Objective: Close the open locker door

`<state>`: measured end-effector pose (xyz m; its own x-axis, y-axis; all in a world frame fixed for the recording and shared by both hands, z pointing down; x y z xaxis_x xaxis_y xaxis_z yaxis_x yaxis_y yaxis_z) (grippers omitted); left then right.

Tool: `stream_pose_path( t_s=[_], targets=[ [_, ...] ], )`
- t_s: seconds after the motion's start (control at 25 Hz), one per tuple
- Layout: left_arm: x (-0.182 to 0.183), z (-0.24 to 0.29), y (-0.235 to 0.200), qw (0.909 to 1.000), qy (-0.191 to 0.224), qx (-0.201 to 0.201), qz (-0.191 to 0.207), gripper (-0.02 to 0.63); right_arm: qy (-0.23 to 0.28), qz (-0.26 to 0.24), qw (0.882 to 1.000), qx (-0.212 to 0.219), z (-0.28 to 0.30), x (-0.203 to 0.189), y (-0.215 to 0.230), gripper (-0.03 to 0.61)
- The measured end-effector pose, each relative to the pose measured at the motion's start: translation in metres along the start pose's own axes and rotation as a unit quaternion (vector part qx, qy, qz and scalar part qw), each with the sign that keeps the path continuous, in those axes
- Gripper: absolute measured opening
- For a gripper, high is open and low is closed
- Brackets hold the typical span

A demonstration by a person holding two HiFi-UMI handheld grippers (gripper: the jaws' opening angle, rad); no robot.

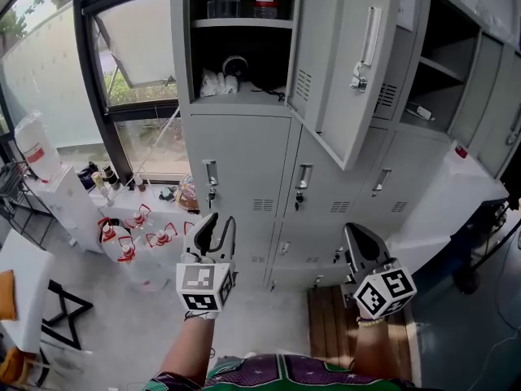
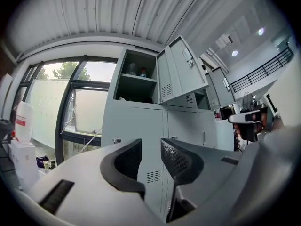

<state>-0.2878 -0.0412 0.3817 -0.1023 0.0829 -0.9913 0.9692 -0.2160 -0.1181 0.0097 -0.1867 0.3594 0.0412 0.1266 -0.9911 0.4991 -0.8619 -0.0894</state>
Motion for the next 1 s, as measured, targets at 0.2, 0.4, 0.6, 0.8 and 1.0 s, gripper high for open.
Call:
stream_pose_path(
  t_s=[0.2,0.4,0.6,0.8,1.0],
  targets=[
    [-0.001,-0.014,0.036,1.0000,-0.001,-0.007,0.002,0.079,0.023,0.000,1.000,0.015,-0.022,0.014,0.018,0.006],
    [-0.001,-0.023,0.062,0.9997,0.006,-0.022,-0.006,0.022,0.024,0.001,0.999,0.024,-0.042,0.019,0.028,0.006],
    [0.003,-0.026,0.079,0.9996,0.013,-0.024,-0.003,0.022,0.037,-0.016,0.998,0.044,-0.055,0.024,0.033,0.008],
    [0.007,-0.030,0.088,0.9996,0.013,-0.025,-0.002,0.023,0.054,-0.027,0.994,0.090,-0.056,0.036,0.030,0.155],
    [0.011,-0.031,0.093,0.9994,0.023,-0.025,0.002,0.023,0.087,-0.021,0.989,0.121,-0.053,0.055,0.032,0.334]
  ],
)
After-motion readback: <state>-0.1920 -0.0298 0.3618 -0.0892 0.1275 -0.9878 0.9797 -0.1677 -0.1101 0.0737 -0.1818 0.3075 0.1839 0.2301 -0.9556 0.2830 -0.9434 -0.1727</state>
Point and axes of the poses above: the fingertips, and each gripper's own axes: z forward along the fingers, y to its right, x out of its top, the point moved 10 cm from there along -z, backward along the fingers, and after that the axes turned 7 degrees about -z, right-handed, at the moved point
